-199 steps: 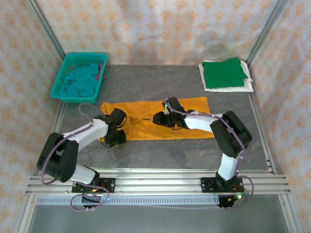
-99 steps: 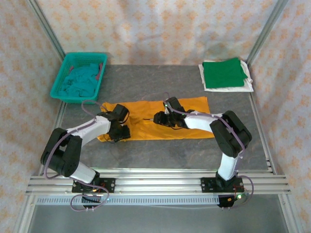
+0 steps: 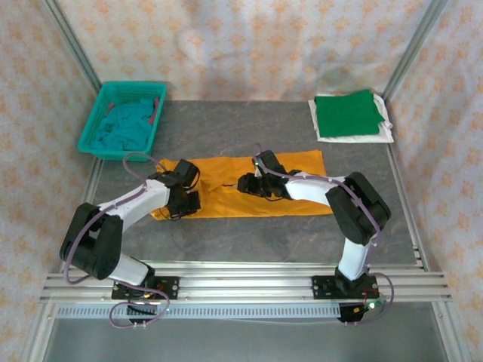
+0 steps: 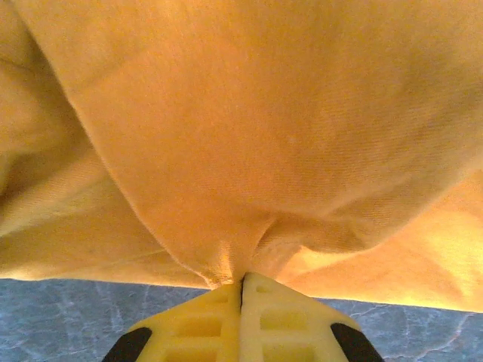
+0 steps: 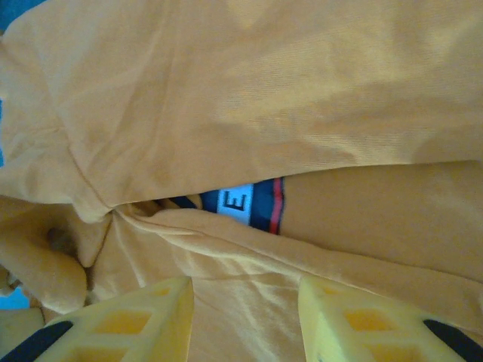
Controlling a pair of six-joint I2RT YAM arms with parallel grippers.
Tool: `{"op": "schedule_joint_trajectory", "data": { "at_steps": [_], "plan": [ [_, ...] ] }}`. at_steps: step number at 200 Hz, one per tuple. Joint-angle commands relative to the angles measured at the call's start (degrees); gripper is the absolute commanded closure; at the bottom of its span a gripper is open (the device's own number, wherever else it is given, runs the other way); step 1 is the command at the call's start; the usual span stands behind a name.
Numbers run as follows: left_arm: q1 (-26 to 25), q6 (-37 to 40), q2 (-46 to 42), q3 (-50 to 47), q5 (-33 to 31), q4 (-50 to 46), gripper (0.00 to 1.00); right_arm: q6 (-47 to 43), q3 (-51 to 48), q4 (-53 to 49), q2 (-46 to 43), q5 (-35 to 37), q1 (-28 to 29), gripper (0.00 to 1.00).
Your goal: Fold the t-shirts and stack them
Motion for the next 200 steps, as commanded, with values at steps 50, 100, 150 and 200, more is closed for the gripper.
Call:
{"op": "schedule_joint_trajectory", "data": {
  "at_steps": [50,100,150,200],
  "plan": [
    [2.13,-0.26,-8.5,4.3,-4.89,-6.98,1.0,6.01,7.94,2.1,6.2,-6.65,5.64,0.59],
    [5.74,0.83,-11.09,4.92,-4.77,-6.28,1.0,17.56,12.02,9.63,15.33,-13.16,7.91,0.61],
    [6.65,-0.25,-11.99,7.76,-1.4,-4.36,1.0,23.74,14.92,15.18,19.23,-15.56,8.62,0.63],
    [6.67,0.27,-13.1,12.21,-0.42,-6.76,1.0,23.77,15.41,13.88,18.96,-14.16,8.58,0.63]
  ]
}}
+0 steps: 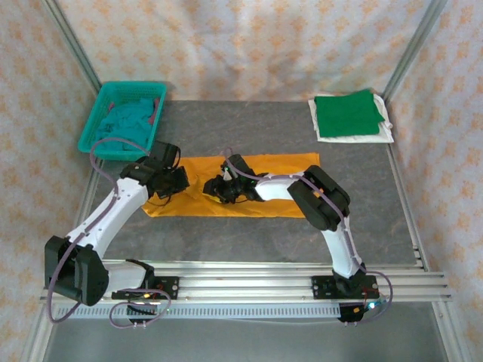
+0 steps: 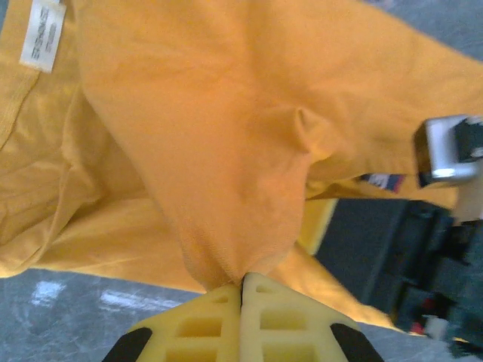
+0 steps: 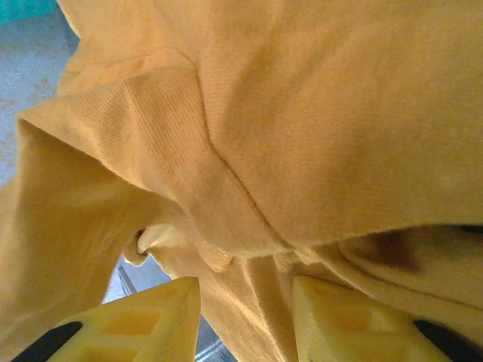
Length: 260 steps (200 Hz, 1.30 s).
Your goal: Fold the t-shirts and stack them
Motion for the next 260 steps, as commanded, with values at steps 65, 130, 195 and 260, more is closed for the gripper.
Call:
{"op": "schedule_joint_trajectory", "data": {
  "at_steps": [65,130,195,260],
  "plan": [
    [0.84,-0.85,-3.64,3.83,0.96,-1.25,1.0,-2.32,-2.26,6.75,-5.49,3.43,0.71,0.64],
    [0.92,-0.77,-3.22,8.04,3.04,-0.89,1.0,9.02,-5.58,24.49,-2.42,-0.14,1.33,0.64],
    [0.89,-1.11,-2.98,9.68,2.93,-0.16,1.0,14.06,-9.34,31.64,-1.06,2.44,2.45,0.62],
    [0.93,-1.47,-2.81,8.99,3.67,0.73,1.0,20.73,-10.8,43.18,3.69,4.24,4.23,0.56]
  ]
}}
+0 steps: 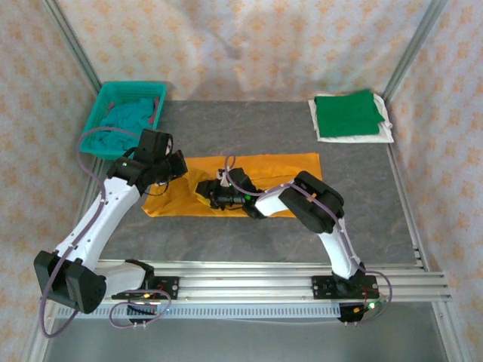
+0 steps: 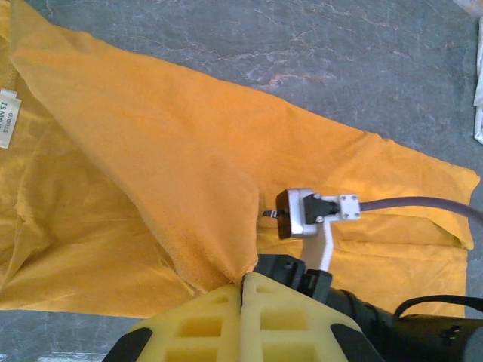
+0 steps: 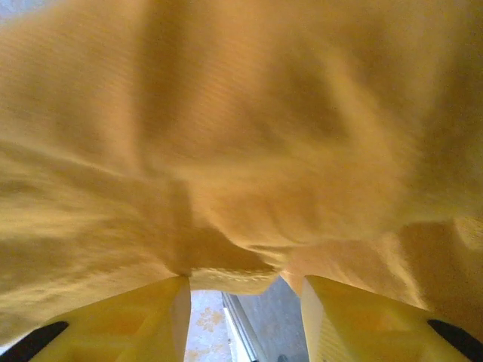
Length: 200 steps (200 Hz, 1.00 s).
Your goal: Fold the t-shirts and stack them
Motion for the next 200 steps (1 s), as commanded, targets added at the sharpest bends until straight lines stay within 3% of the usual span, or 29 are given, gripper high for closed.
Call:
{"op": "schedule_joint_trajectory", "data": {
  "at_steps": [1,129,158,200],
  "plan": [
    [0.55,-0.75,0.09,1.23,0.8,0.88,1.0,2.91,-0.48,8.51,1.68,1.93,0.16,0.56],
    [0.53,-1.19,-0.94,-1.16,1.31,2.39,1.0,3.09,0.26,17.17,4.94,8.87,0.76,0.64],
    [0.49,-1.09,-0.61,-1.24,1.42,2.38,1.0,2.8,0.16,17.19,5.19,9.18,0.78,0.8],
    [0.65,-0.49,-2.18,-2.48,-2.76,1.2,1.0,1.62,-2.99,14.61,1.88,10.18,0.78,0.95]
  ]
}}
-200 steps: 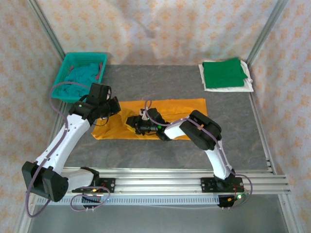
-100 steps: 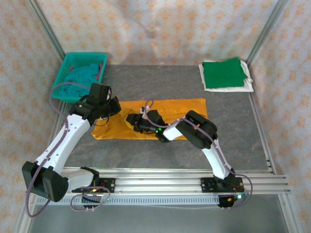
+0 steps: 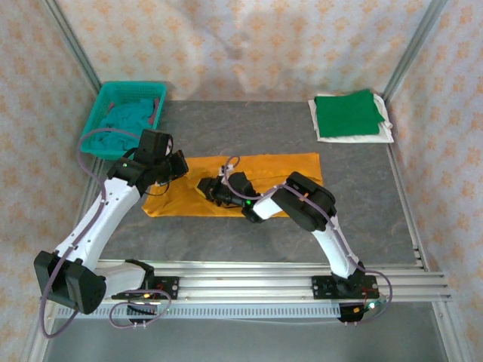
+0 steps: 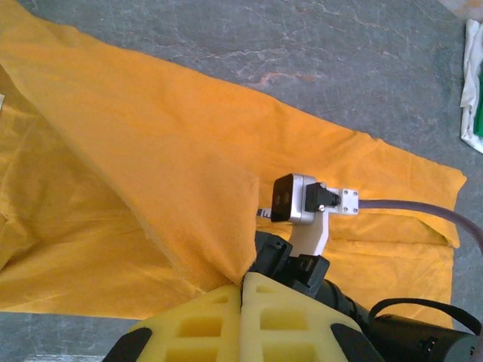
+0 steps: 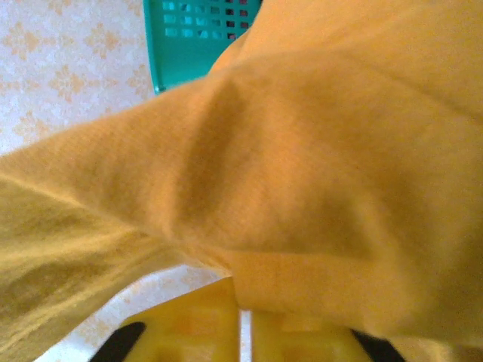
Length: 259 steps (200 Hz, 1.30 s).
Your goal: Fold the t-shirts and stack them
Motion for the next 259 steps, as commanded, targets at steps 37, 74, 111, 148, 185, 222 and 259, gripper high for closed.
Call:
{"op": "schedule_joint_trajectory", "data": {
  "at_steps": [37,74,111,148,185,222,259],
  "plan": [
    [1.43,0.43,-2.54,-4.24,-6.76,0.18,1.0,-2.61,-6.27,-4.3,-6.67,1.41,0.17,1.0],
    [1.96,1.07,-3.03,-7.85,-9.05,0.45,1.0,-4.73,-7.9,-12.12,-11.21,-0.17,-0.27,1.0],
    [2.08,1.44,-4.95,-11.3,-10.46,-1.37,1.0,-6.57,-7.5,-21.31,-14.96,-2.27,-0.8,1.0],
    [2.13,0.72,-8.27,-15.44,-9.49,-3.46,1.0,-8.07,-7.31,-29.54,-17.52,-4.39,-1.24,1.0],
    [2.05,-1.39,-11.78,-21.18,-8.18,-3.94,1.0,-9.84,-7.34,-35.63,-19.75,-5.13,-1.56,1.0],
    [2.12,-3.73,-14.15,-26.11,-6.73,-4.15,1.0,-11.84,-6.19,-42.11,-21.1,-5.78,-1.86,1.0],
    [2.09,-4.57,-17.44,-28.94,-5.26,-6.39,0.83,-12.57,-6.54,-46.67,-21.64,-6.63,-1.94,0.87]
  ]
}}
